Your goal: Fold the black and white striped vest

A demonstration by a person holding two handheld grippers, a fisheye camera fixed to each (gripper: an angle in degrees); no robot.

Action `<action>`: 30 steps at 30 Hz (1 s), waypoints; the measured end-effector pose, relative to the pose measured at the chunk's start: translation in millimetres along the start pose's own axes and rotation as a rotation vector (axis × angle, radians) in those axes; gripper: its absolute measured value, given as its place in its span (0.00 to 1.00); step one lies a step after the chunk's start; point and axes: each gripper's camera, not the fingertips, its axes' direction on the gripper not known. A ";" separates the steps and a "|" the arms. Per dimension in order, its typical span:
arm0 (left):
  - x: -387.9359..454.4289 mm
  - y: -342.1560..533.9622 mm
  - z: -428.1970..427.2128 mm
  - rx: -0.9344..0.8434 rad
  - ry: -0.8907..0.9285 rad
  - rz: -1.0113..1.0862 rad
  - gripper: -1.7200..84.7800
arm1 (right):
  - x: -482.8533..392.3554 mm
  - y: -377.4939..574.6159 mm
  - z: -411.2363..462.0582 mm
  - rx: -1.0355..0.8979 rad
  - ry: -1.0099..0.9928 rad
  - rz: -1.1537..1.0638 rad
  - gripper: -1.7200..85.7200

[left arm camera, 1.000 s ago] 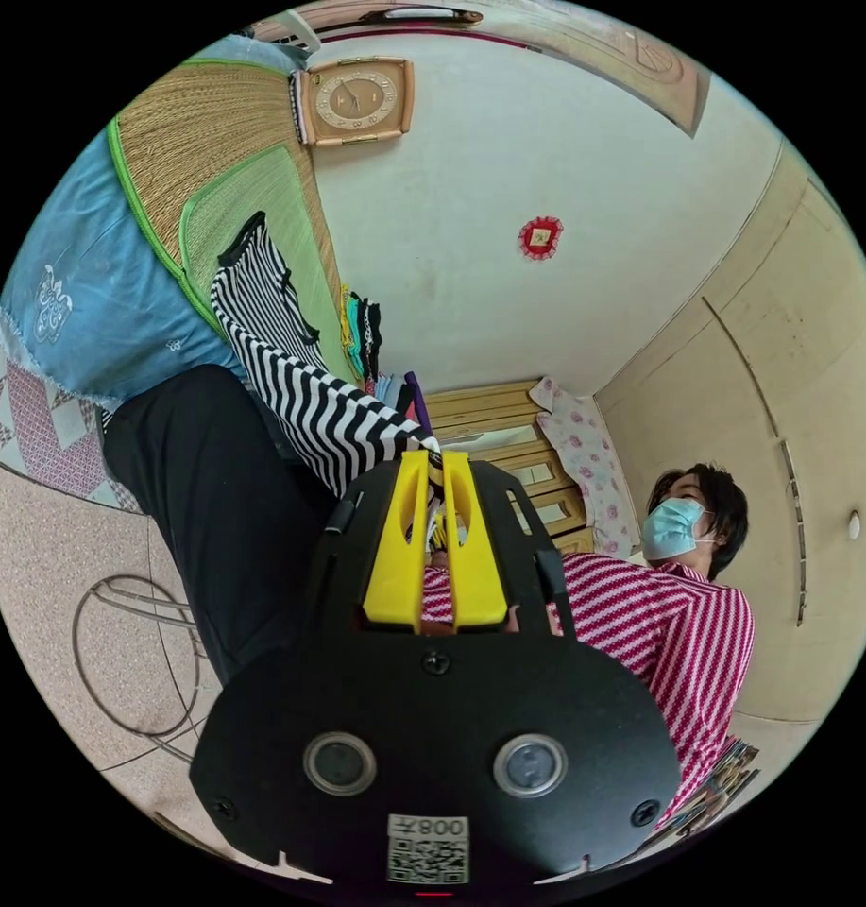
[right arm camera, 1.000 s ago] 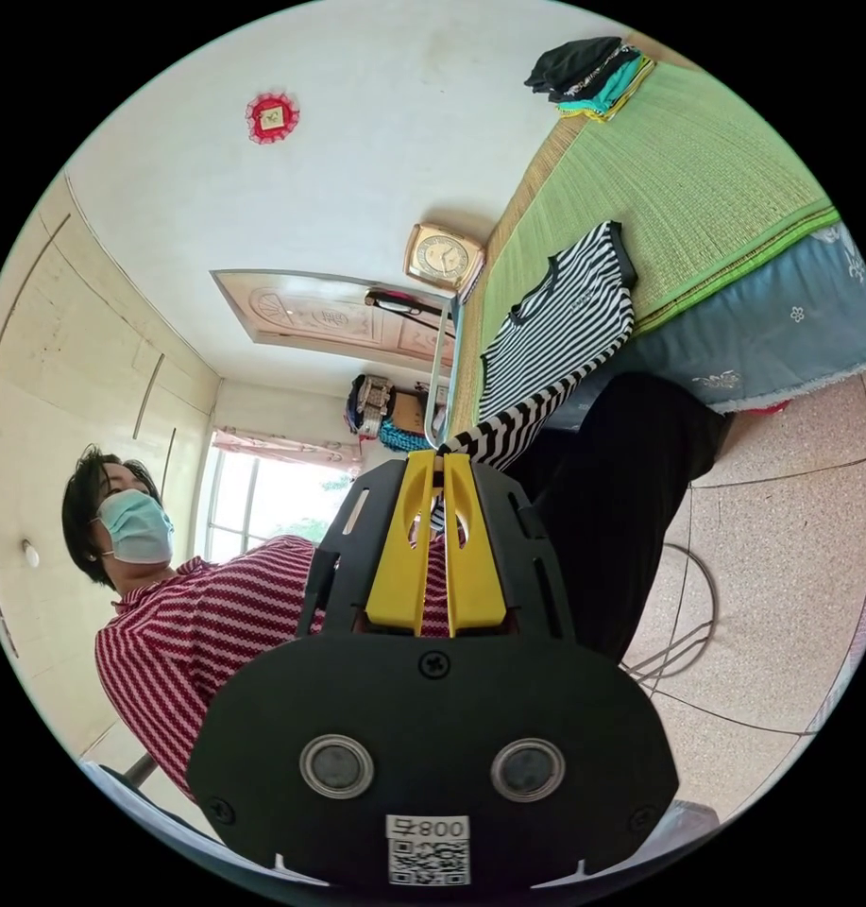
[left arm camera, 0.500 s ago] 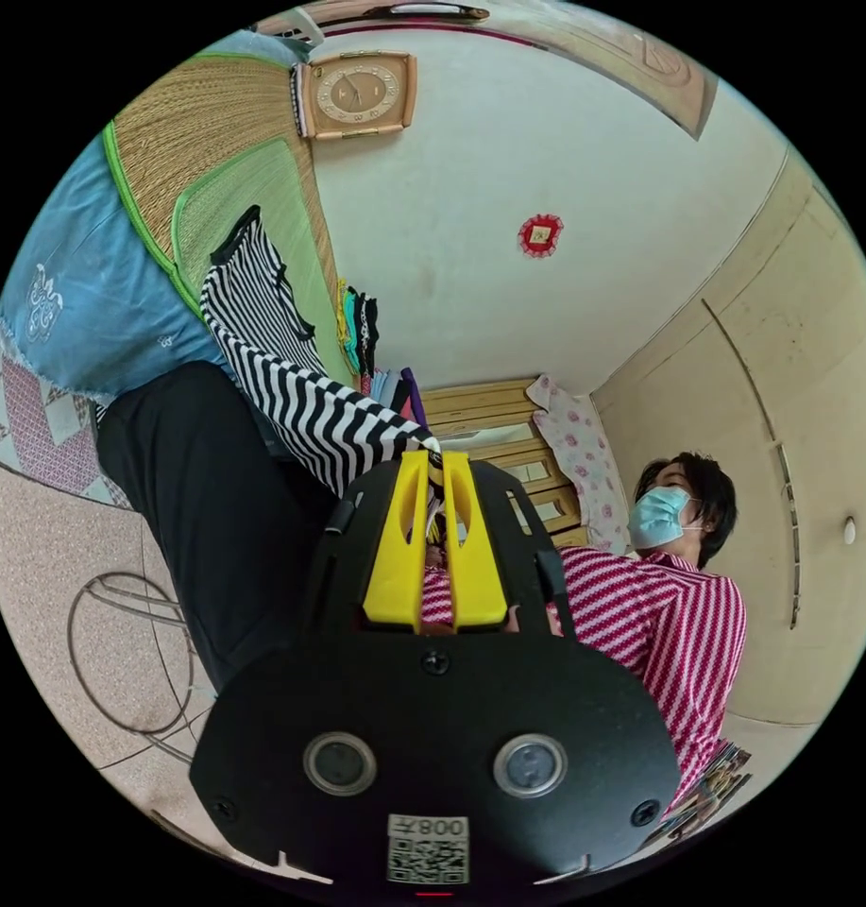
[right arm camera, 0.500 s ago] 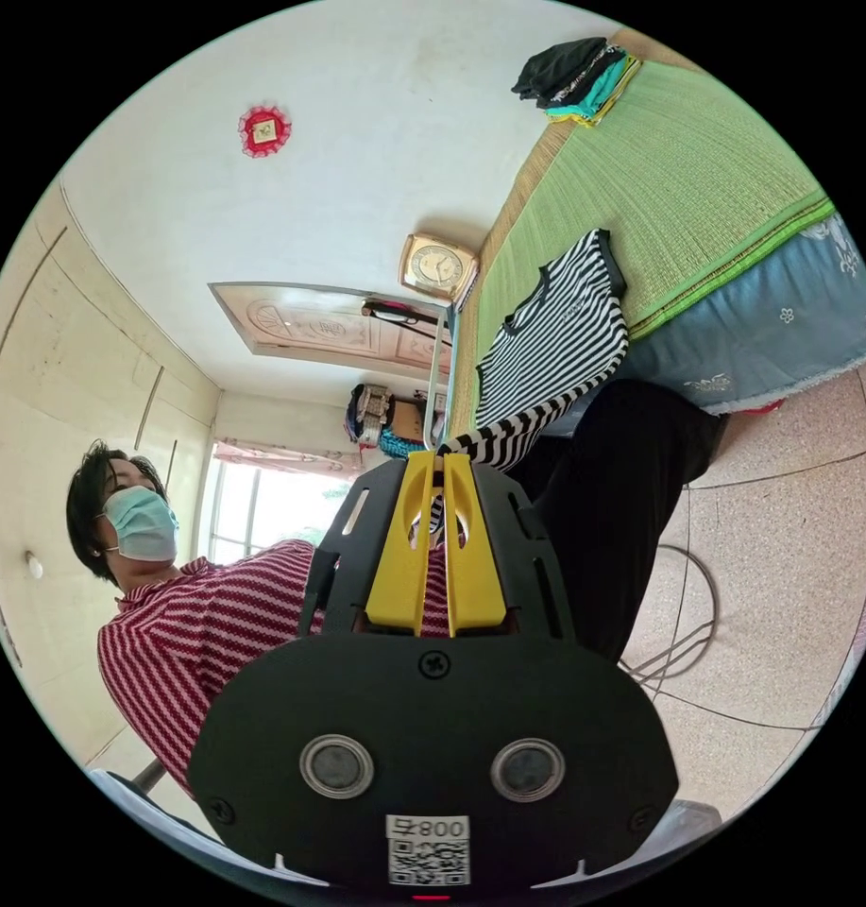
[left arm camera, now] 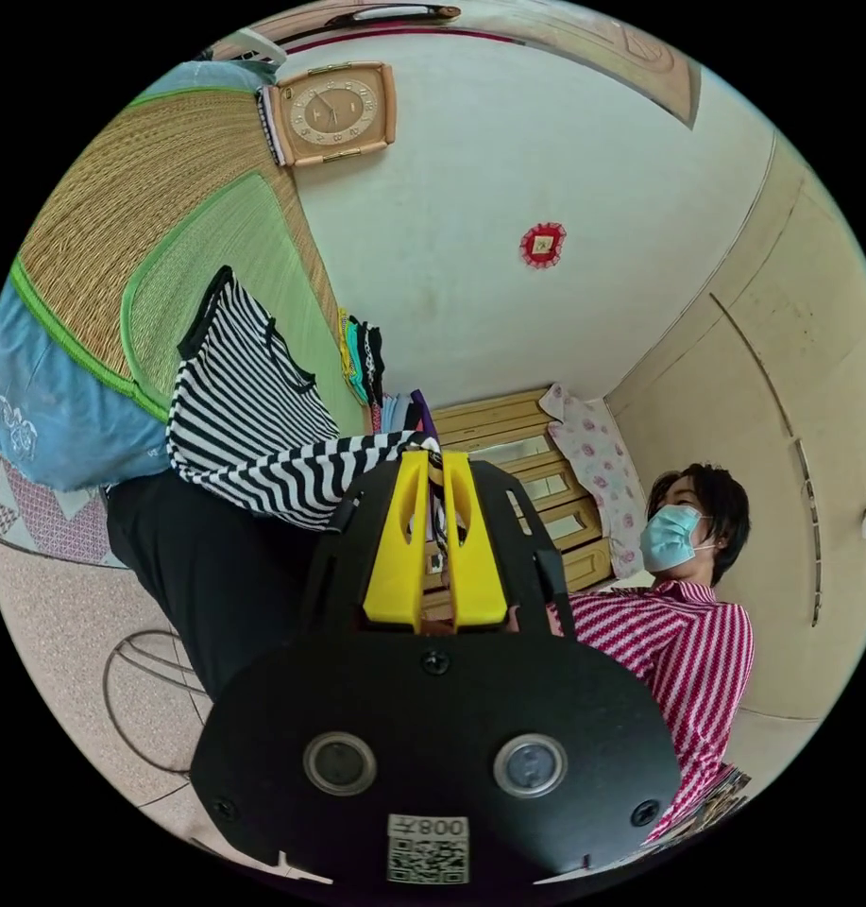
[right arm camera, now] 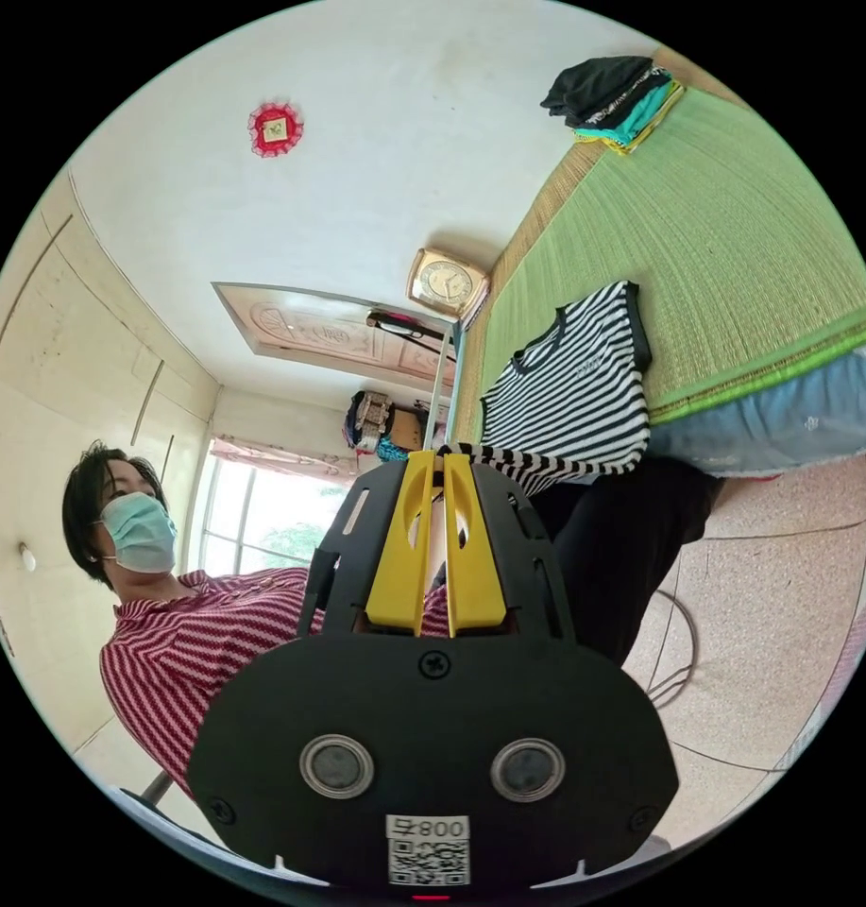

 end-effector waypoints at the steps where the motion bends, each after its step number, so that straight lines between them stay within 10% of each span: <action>1: -1.4 -8.5 3.4 0.002 -0.007 -0.003 0.05 | 5.4 -13.6 2.9 -0.008 0.008 -0.002 0.04; 30: -151.3 -366.5 180.5 0.088 -0.304 -0.296 0.06 | 310.0 -250.4 93.5 -0.139 0.138 0.371 0.04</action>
